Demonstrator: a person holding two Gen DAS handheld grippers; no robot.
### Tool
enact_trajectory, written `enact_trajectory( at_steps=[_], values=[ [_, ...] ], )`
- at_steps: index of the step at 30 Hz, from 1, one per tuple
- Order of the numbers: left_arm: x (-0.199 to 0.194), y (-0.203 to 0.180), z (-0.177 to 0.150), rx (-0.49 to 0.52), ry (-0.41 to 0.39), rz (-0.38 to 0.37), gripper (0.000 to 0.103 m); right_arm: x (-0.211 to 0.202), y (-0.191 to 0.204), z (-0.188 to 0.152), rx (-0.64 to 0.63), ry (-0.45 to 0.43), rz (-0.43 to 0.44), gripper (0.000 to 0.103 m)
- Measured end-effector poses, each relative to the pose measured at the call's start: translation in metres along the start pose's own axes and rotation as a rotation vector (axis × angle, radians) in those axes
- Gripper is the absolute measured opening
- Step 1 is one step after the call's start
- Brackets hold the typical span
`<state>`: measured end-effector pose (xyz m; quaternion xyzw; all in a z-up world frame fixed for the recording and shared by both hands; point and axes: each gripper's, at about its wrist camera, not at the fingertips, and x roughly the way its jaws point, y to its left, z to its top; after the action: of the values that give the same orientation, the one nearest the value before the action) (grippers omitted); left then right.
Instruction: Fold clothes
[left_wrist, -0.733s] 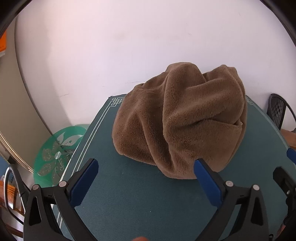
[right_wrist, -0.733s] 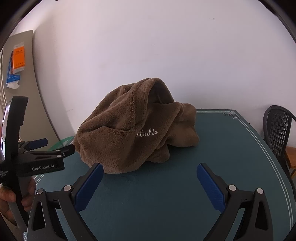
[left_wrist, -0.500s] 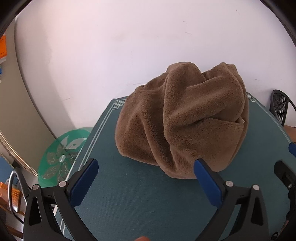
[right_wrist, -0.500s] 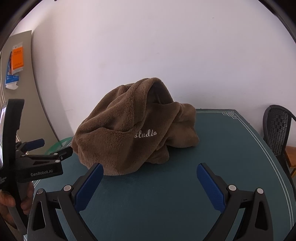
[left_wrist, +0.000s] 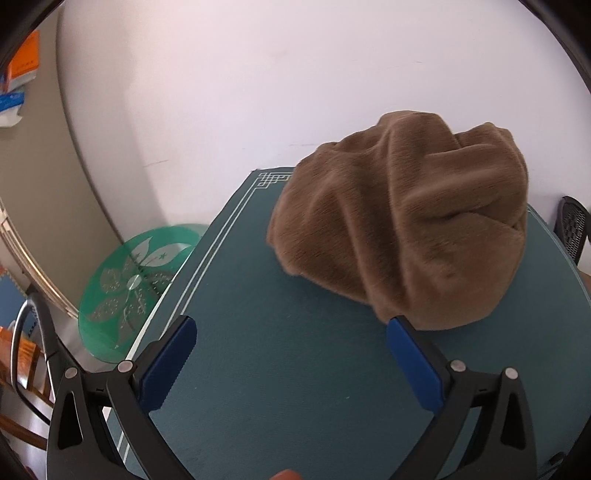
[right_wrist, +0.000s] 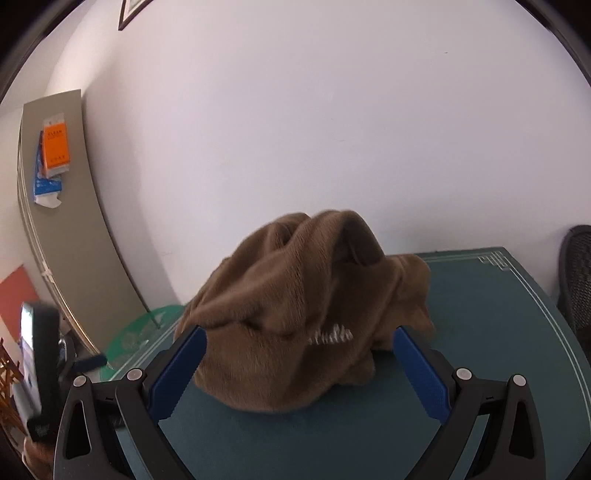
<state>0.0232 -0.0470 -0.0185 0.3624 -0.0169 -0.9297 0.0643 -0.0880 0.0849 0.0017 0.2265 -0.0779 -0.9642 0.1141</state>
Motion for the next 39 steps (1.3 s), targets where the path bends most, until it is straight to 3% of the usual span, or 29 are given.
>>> enact_trajectory(
  at_steps=[4,7,13,14,18,23,28,35,39],
  values=[
    [-0.001,0.007,-0.002,-0.003,0.022,-0.013,0.103,0.027,-0.002,0.019,0.013,0.004,0.028,0.102],
    [0.003,0.010,-0.003,-0.009,0.045,-0.015,0.103,0.051,-0.015,0.034,0.098,0.032,0.082,0.099],
    [0.005,0.010,-0.007,-0.028,0.097,-0.031,0.103,0.114,-0.025,0.042,0.169,0.185,0.113,0.061],
    [0.006,0.011,-0.008,-0.030,0.101,-0.030,0.103,0.122,-0.025,0.040,0.169,0.215,0.123,0.050],
    [0.003,0.015,-0.013,-0.030,0.104,-0.017,0.103,0.108,-0.001,0.032,0.103,0.198,0.193,0.019],
    [-0.008,0.017,-0.009,-0.041,0.097,-0.006,0.103,0.030,0.051,0.022,-0.050,0.086,0.450,0.012],
    [-0.035,0.032,-0.008,-0.066,0.061,-0.002,0.103,-0.031,0.100,-0.005,-0.224,0.094,0.646,0.012],
    [-0.079,0.061,-0.010,-0.116,0.025,-0.063,0.103,-0.103,0.141,-0.076,-0.357,0.191,0.799,0.012],
    [-0.108,0.053,-0.007,-0.059,-0.042,-0.061,0.103,-0.115,0.153,-0.122,-0.378,0.270,0.773,0.015]
  ],
)
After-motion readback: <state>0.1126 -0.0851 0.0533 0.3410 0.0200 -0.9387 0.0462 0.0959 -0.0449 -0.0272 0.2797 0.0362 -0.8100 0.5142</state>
